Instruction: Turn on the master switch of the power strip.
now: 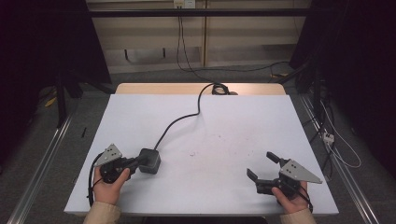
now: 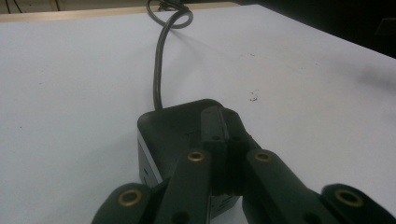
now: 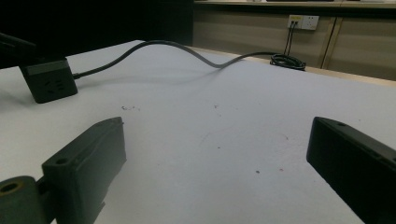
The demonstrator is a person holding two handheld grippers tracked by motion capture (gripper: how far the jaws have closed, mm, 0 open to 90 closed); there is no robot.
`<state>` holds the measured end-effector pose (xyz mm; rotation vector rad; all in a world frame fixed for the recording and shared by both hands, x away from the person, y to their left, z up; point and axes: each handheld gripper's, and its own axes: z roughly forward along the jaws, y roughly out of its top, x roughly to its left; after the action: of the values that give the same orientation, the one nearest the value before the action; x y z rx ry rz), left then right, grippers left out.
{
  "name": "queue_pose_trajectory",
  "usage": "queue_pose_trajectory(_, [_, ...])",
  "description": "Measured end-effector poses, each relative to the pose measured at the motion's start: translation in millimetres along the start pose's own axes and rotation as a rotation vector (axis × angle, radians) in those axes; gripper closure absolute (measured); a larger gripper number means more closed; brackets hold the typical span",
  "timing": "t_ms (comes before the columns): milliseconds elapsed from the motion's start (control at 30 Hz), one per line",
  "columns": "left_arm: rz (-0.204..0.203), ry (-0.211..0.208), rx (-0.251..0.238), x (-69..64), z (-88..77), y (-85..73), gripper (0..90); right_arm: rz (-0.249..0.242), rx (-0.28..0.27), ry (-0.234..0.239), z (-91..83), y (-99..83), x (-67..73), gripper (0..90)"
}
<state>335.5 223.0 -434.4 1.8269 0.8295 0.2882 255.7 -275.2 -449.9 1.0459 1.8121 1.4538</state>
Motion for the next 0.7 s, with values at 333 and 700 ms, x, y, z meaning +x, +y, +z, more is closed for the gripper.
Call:
queue_pose_trajectory(333, [-0.008,-0.001,0.005,0.6,-0.1,-0.1,90.0,-0.001,0.0,-0.002,0.1,-0.1,0.0,4.3])
queue_pose_trajectory(700, [-0.02,0.0,0.007,1.0,0.1,-0.3,90.0,-0.003,0.0,-0.004,-0.1,0.0,0.1,4.3])
